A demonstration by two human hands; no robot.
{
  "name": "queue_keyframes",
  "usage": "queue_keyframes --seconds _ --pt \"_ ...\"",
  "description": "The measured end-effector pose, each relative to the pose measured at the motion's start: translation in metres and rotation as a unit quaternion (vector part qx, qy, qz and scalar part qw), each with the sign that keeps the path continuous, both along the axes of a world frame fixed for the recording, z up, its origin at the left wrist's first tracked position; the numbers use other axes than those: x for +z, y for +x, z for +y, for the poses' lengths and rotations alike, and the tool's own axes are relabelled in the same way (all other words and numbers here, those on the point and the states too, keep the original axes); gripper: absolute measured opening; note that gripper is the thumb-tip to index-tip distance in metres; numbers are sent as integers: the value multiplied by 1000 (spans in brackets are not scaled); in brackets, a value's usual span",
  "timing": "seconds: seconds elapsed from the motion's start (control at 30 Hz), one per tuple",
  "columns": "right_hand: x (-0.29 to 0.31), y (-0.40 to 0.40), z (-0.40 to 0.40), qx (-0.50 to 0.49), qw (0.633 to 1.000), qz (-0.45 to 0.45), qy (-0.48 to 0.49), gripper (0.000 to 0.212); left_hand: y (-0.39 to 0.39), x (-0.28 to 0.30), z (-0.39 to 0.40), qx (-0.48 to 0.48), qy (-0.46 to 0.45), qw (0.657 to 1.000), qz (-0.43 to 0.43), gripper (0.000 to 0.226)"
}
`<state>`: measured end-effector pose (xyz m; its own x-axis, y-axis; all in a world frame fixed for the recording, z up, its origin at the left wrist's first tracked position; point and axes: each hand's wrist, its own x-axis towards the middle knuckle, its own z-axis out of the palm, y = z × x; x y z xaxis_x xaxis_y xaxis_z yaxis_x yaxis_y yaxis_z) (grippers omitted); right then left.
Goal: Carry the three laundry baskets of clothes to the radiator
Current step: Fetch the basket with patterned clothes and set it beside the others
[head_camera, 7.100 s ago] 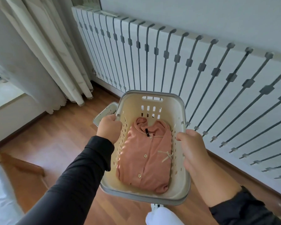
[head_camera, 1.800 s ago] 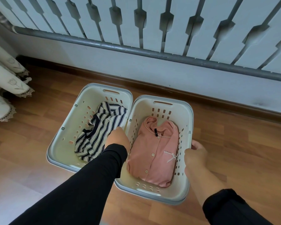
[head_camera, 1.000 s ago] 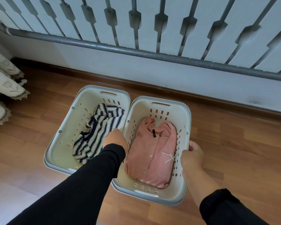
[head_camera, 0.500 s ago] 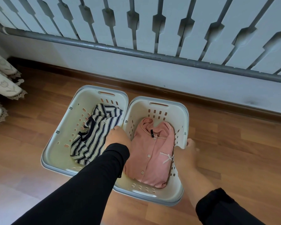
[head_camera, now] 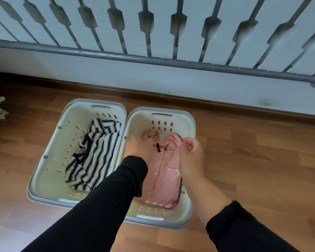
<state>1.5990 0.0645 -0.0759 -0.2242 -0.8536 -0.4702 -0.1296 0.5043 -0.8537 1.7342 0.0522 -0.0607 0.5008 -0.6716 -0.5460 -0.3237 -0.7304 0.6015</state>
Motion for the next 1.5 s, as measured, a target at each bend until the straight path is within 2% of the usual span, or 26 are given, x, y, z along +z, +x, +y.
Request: queue_keyframes --seconds 0.07,0.1,0.2,0.33,0.5,0.63,0.83,1.03,1.27,1.37,1.5 --pt "7 -4 -2 -15 1000 -20 8 30 -15 5 3 15 -21 999 32 7" --pt "15 -6 -2 -24 999 -32 16 30 -23 12 6 24 -29 998 51 7" --pt "52 -8 11 -30 997 -67 20 24 -45 36 23 66 -74 991 94 39" --pt "119 -17 31 -11 996 -89 -20 35 -64 93 38 82 -175 978 73 36" --pt "218 -50 24 -61 993 -99 -4 30 -92 191 34 70 -156 982 84 34" --pt "305 -74 15 -105 989 -104 5 30 -118 285 20 68 -137 979 132 32" --pt "454 -102 27 -180 981 -70 0 28 -156 431 21 86 -90 947 295 29" --pt "581 -128 64 -254 966 -50 -19 25 -159 558 43 41 -131 947 289 31" --pt "685 -138 138 -355 930 -98 -18 22 -177 649 91 -34 -115 943 310 30" --pt "711 -151 167 -380 919 -96 -34 22 -198 672 110 -63 -98 931 345 28" --pt "731 -174 198 -409 906 -100 -41 21 -226 689 138 -125 -89 928 340 23"
